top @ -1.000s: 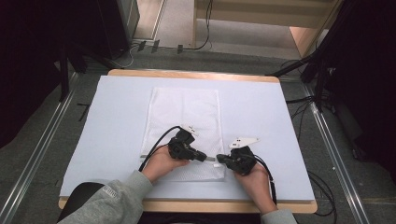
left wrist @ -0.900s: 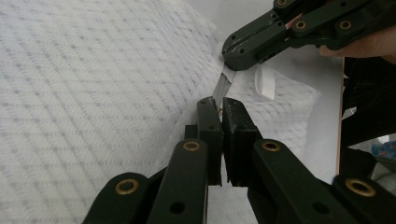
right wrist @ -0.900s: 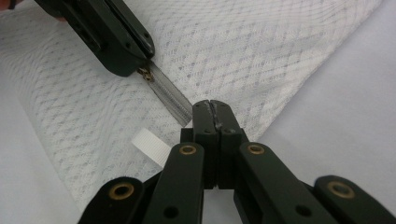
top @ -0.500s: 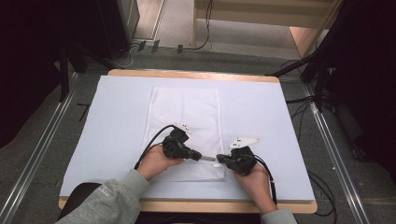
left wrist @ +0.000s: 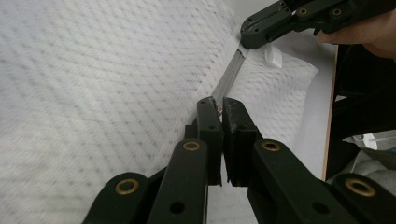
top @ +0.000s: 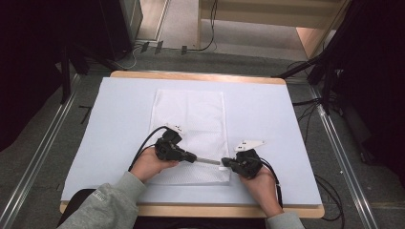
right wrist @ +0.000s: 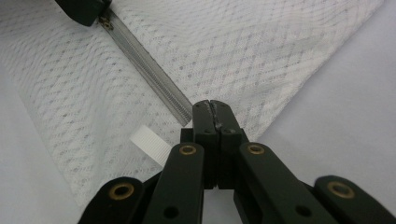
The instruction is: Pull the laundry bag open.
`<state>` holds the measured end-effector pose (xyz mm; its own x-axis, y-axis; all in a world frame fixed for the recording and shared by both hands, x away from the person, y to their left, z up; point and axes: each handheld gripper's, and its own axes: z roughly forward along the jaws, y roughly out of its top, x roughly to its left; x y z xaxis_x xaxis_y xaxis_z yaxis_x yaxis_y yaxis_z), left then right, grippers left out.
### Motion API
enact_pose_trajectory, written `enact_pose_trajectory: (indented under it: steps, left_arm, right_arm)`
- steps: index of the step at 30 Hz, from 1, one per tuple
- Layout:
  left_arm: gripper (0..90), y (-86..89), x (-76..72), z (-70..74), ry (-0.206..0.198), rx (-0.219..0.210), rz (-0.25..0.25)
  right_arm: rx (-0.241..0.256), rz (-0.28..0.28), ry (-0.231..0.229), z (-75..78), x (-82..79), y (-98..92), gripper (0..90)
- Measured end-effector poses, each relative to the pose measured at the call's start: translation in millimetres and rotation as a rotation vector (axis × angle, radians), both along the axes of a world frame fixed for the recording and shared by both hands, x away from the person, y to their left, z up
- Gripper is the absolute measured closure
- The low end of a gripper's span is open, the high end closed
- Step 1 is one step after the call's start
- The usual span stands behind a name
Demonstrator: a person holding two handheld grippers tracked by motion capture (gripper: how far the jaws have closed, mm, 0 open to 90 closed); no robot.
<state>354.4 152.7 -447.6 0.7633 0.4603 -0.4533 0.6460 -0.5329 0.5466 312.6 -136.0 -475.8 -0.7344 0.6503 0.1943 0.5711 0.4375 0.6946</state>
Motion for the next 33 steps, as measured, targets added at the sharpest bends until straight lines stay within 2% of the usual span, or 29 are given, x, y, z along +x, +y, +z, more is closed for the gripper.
enact_pose_trajectory:
  steps: [8, 21, 26, 33]
  left_arm:
    - [88.1, 19.1, -1.9, 0.7, 0.014, -0.017, 0.038]
    - [88.1, 44.2, -7.2, 3.1, 0.012, 0.006, 0.067]
    - [88.1, 60.8, -8.6, 4.6, 0.019, 0.004, 0.092]
    - [88.1, 90.0, -13.4, 8.2, 0.003, 0.004, 0.128]
  right_arm:
    - [0.004, 0.011, -0.005, -0.5, -0.4, -0.7, 90.0]
    - [0.004, 0.025, -0.002, -0.4, 1.7, -0.5, 90.0]
    - [0.0, 0.024, 0.002, 0.0, 1.9, -0.1, 90.0]
    - [-0.003, 0.024, 0.005, 0.4, 2.0, 0.2, 90.0]
